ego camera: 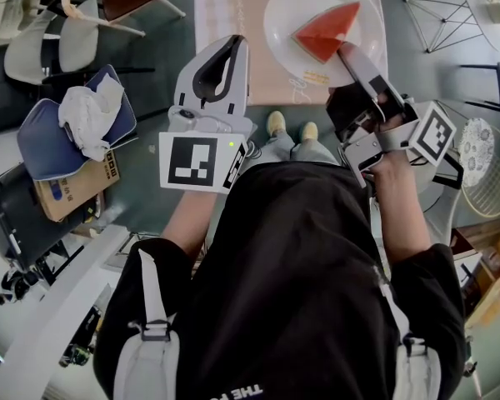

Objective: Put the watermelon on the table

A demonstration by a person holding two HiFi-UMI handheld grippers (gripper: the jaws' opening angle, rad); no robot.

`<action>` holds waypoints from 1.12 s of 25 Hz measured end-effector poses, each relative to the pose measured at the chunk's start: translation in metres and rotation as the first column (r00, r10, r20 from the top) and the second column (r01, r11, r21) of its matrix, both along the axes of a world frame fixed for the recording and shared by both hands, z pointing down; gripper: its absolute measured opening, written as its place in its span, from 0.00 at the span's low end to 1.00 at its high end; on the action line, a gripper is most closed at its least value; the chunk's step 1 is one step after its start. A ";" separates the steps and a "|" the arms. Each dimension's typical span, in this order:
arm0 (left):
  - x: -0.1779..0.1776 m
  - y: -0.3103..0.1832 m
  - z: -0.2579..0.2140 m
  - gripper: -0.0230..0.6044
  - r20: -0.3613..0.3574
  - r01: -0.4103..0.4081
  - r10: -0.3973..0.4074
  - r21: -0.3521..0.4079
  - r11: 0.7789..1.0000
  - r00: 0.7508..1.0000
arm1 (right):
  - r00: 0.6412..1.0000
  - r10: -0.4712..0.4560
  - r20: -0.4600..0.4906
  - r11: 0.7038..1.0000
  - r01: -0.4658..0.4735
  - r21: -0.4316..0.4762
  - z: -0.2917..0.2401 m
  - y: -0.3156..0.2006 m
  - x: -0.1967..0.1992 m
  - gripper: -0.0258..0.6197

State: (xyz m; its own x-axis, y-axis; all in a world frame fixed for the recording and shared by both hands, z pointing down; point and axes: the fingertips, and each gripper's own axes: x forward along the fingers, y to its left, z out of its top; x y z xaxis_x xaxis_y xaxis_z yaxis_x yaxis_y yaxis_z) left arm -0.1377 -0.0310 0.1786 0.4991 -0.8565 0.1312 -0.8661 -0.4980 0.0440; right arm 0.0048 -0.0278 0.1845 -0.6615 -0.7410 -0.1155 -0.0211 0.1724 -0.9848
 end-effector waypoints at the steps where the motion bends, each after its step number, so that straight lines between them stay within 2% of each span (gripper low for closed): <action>1: -0.001 -0.001 0.000 0.06 0.000 0.000 0.000 0.000 1.000 1.000 | 1.000 0.001 0.001 1.000 -0.001 0.000 0.000 0.000 -0.001 0.09; 15: -0.011 -0.016 -0.003 0.06 -0.014 0.027 -0.027 -0.005 1.000 1.000 | 1.000 -0.017 -0.004 1.000 0.017 -0.011 0.001 -0.019 -0.009 0.09; 28: 0.012 -0.037 -0.002 0.06 0.014 0.048 -0.047 -0.021 0.999 0.999 | 0.999 -0.047 0.011 0.999 0.047 -0.013 0.005 -0.050 0.014 0.09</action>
State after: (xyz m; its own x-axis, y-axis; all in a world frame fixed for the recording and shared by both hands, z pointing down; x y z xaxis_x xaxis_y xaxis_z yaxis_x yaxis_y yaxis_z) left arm -0.1257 -0.0683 0.1764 0.4562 -0.8761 0.1559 -0.8893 -0.4554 0.0427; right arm 0.0184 -0.0780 0.1897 -0.6943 -0.7108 -0.1128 -0.0031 0.1597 -0.9872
